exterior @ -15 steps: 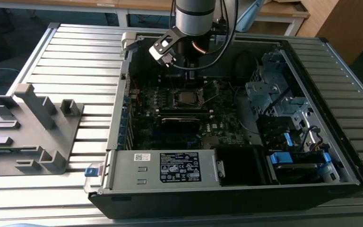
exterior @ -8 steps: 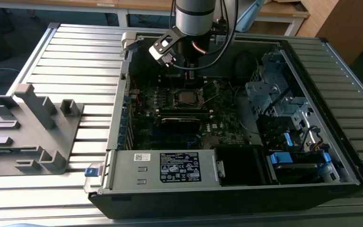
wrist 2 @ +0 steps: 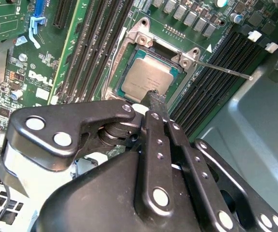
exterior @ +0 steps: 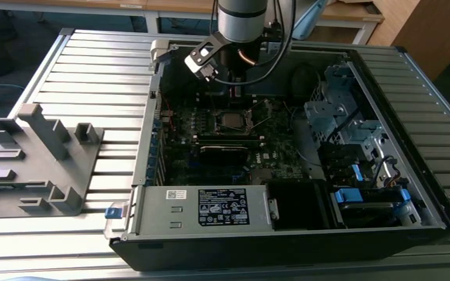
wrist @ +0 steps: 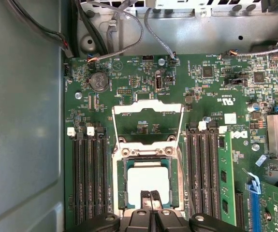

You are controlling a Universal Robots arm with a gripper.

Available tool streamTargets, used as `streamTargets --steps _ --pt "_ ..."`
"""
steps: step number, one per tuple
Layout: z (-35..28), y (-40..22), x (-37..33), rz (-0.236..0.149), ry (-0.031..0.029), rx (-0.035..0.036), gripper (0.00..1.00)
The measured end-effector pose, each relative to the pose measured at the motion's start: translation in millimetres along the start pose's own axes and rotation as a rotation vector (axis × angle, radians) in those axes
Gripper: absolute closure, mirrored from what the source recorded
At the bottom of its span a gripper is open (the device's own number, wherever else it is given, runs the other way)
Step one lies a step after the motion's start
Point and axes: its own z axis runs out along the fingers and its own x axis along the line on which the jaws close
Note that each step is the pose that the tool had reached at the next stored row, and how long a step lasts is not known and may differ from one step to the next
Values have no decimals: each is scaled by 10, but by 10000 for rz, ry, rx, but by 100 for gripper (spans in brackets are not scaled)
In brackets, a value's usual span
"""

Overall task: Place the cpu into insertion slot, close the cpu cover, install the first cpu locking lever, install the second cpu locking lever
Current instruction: 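Close the cpu cover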

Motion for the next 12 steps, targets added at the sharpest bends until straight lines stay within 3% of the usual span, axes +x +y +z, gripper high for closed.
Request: streamTargets --steps 7,12 --pt "-49 3 1 0 1 0 90" --pt "-50 3 1 0 2 -1 90"
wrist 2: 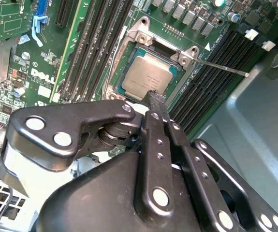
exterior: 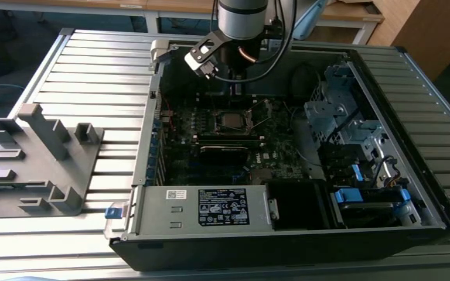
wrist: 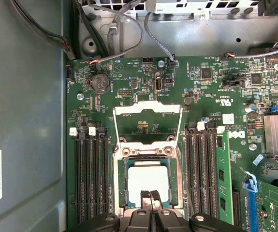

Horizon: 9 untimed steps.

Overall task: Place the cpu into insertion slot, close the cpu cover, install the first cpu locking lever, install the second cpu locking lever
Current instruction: 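Close the cpu cover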

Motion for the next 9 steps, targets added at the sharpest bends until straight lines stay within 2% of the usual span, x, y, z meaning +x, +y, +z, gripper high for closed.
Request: streamTargets --steps 9 --pt "-64 3 1 1 -1 1 90"
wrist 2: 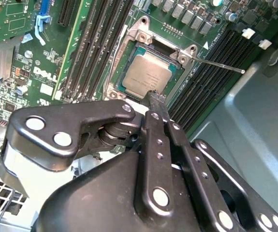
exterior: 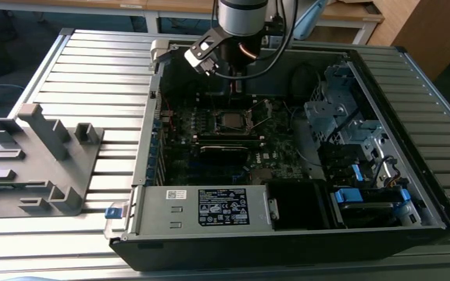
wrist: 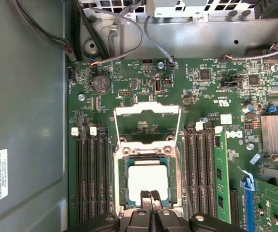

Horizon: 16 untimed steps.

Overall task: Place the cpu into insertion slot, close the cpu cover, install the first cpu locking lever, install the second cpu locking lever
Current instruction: 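Close the cpu cover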

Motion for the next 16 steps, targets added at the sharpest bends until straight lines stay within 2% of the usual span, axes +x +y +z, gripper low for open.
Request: streamTargets --steps 9,16 --pt "-15 1 0 -1 1 -1 90" --pt "-14 47 2 -1 1 -1 90"
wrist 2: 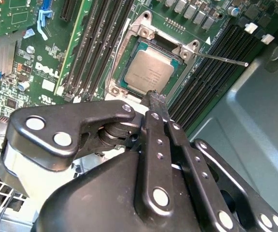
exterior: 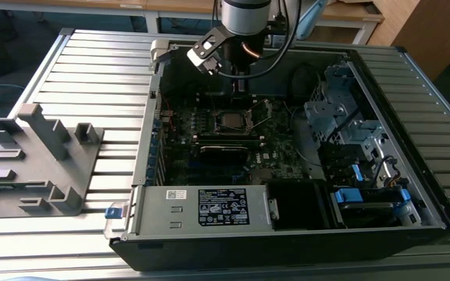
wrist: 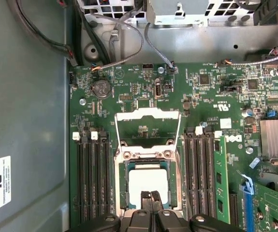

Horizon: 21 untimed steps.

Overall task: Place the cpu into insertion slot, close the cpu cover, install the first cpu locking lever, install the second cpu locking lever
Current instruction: 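Close the cpu cover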

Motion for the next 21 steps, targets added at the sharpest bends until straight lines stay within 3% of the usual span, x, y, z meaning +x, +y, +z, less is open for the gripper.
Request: streamTargets --steps 21 --pt "-30 3 1 0 0 0 90"
